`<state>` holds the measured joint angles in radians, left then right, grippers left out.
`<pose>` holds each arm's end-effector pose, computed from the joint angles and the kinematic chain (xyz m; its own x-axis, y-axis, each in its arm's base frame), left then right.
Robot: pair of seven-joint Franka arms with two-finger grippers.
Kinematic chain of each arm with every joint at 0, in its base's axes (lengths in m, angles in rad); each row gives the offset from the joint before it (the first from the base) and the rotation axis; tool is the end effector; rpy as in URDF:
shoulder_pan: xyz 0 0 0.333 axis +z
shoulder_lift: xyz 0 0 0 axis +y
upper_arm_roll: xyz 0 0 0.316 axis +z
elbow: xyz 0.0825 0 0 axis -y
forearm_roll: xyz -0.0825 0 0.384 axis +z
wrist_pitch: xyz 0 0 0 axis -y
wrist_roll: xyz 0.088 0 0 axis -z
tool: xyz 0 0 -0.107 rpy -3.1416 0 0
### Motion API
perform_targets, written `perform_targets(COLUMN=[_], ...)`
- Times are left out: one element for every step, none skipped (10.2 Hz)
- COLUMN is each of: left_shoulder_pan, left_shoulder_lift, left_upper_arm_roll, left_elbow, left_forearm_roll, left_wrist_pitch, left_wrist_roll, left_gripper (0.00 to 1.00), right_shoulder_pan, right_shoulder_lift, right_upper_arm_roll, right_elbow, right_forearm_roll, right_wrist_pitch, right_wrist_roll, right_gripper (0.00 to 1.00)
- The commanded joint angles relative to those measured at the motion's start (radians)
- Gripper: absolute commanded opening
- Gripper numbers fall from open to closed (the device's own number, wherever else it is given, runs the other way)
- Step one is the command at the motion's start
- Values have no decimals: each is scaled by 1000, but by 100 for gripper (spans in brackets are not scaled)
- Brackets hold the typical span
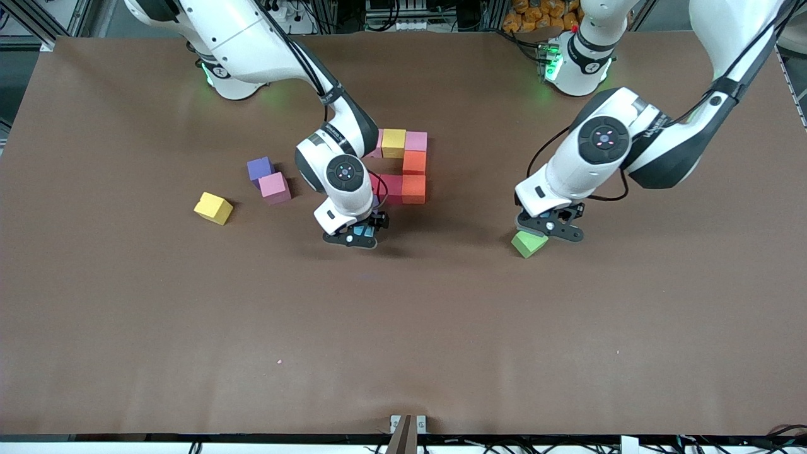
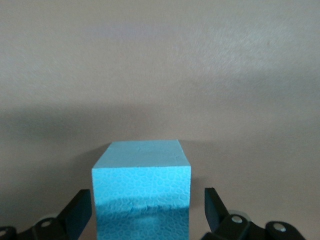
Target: Form number 2 with 11 blocks
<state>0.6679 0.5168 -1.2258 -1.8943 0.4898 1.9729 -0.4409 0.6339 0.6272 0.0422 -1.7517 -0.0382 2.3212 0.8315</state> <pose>0.5476 -0.2399 0.3796 0.9518 -0.3000 -0.0639 -0.2992 -0.9539 0.0224 0.5158 0.4101 0.2082 0.9900 -0.1362 -0.0371 -0.1345 -0.9900 0.0432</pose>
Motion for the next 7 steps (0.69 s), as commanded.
perform_targets(left_shoulder_pan=[-71, -138, -233, -361, -487, -604, -698], left_shoulder_lift=[14, 29, 41, 52, 80, 113, 144], left_upper_arm_roll=[14, 35, 90, 185, 284, 369, 443], left_elbow=[92, 133, 174, 222, 274, 334, 386], left_forearm_roll=[-69, -69, -69, -71, -79, -79, -76], left_wrist_pitch=[-26, -26, -26, -25, -23, -23, -17], left_wrist_roll=[-126, -250, -377, -515, -677, -823, -932], left_gripper=[32, 32, 31, 31, 31, 31, 31], right_shoulder_pan=[-23, -33, -37, -49, -75, -100, -130], right_shoulder_lift=[-72, -104, -141, -186, -236, -277, -308], right_upper_arm_roll=[1, 1, 2, 1, 1, 1, 2], right_elbow=[-11, -5, -5, -6, -8, -12, -15], right_forearm_roll=[4, 9, 14, 14, 14, 14, 14], right_wrist_pitch=[-63, -106, -132, -170, -219, -267, -316], right_wrist_roll=[-6, -6, -6, -2, -6, -34, -108], right_gripper=[100, 100, 100, 100, 100, 100, 100])
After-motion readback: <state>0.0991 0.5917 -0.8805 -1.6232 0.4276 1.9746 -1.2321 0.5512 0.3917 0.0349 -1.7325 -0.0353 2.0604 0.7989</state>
